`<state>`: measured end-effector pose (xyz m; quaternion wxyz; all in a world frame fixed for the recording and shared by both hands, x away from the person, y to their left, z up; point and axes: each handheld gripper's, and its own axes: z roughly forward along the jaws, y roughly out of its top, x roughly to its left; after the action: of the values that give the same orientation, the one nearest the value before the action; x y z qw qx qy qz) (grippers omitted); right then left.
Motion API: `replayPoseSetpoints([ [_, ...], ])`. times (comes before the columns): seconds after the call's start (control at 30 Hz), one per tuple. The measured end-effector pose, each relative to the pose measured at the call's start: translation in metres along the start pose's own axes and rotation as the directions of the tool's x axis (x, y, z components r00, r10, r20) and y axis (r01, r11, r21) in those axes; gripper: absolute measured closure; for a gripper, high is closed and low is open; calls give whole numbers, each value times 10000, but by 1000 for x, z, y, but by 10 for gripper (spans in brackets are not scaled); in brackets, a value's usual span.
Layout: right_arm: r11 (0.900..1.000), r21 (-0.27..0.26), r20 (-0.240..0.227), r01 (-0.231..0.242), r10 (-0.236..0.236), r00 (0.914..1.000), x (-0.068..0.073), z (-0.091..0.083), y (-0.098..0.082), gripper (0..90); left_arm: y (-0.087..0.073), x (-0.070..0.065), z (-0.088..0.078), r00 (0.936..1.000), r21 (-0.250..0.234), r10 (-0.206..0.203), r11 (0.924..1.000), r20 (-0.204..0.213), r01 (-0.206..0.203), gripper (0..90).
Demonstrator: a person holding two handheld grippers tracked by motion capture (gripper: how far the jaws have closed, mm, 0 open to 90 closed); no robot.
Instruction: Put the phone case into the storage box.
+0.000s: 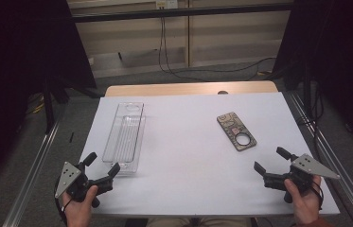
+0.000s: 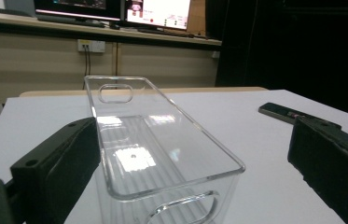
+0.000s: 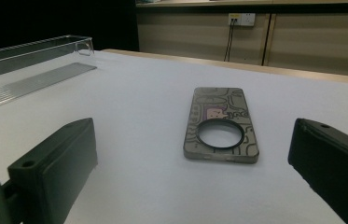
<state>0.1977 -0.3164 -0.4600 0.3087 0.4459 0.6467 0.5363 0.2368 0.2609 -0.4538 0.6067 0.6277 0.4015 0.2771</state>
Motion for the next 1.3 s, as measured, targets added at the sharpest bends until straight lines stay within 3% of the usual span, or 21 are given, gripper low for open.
replayPoseSetpoints([
  [0.47, 9995, 171, -19, -277, 277, 9996, -1, 4, -4, 0, -1, -1, 3, 9994, 210, -41, 9998, 336, 34, 25],
  [0.7, 9996, 291, -99, -15, 18, 9999, 4, 6, -2, 26, -1, 2, -2, 9998, 129, -45, 9999, 215, 43, 25],
  [0.77, 9990, 444, -549, 80, -56, 9985, 8, 8, 2, 11, -1, 4, -4, 9998, 120, -86, 9999, 163, 84, 24],
  [0.87, 9984, 561, -738, 105, -64, 9973, 10, 10, 3, 10, -1, 4, -3, 9998, 76, -140, 9999, 152, 139, 24],
  [1.3, 9926, 1214, -1020, -56, 180, 9946, 12, 18, 7, 10, -1, 1, -1, 9998, 153, 5, 9999, 193, -8, 24],
])
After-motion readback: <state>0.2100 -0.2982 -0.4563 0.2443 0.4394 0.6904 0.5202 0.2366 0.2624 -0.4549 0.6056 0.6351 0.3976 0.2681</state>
